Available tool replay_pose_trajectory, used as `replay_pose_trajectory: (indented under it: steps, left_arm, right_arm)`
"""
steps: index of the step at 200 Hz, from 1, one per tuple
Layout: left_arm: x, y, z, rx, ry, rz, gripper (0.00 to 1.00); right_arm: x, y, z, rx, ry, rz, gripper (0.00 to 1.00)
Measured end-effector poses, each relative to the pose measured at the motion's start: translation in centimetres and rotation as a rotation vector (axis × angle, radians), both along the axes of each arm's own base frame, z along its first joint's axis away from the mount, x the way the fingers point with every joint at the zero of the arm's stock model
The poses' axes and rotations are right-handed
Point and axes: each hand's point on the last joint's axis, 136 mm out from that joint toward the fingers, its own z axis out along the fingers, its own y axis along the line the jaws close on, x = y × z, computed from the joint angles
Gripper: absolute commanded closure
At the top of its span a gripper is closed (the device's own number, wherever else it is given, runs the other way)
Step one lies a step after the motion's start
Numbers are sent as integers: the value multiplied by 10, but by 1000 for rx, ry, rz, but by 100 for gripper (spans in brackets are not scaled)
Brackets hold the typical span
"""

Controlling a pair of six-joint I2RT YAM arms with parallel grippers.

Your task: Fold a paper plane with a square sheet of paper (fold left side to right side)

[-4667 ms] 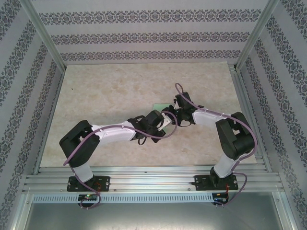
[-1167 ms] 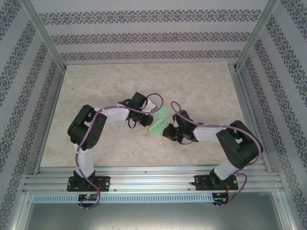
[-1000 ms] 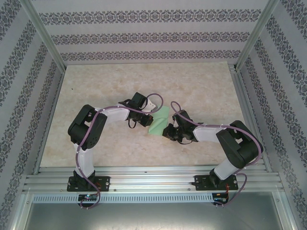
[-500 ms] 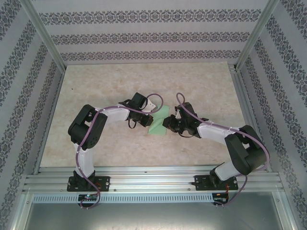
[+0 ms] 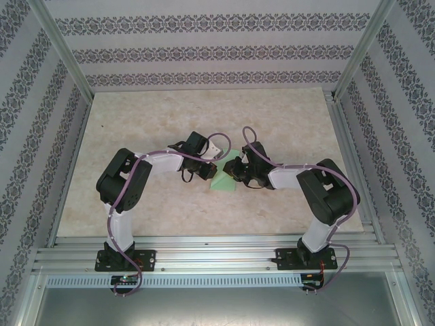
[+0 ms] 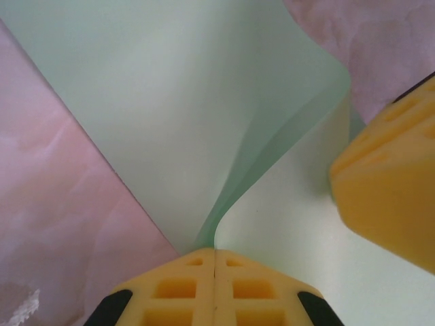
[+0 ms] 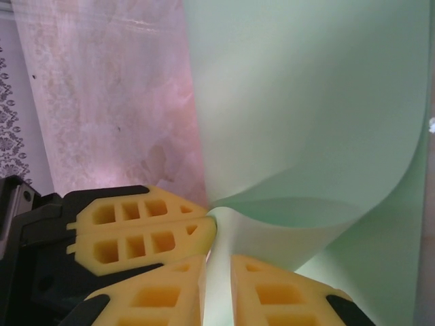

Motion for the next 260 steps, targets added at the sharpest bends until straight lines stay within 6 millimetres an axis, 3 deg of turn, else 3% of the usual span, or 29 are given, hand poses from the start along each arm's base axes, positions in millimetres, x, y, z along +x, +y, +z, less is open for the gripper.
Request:
replay_pose_trajectory:
  steps: [260]
  left_arm:
    - [1,1,1,4,-5,4,98]
  right_arm:
    - [-7,-6,-11,-34,22,2,82]
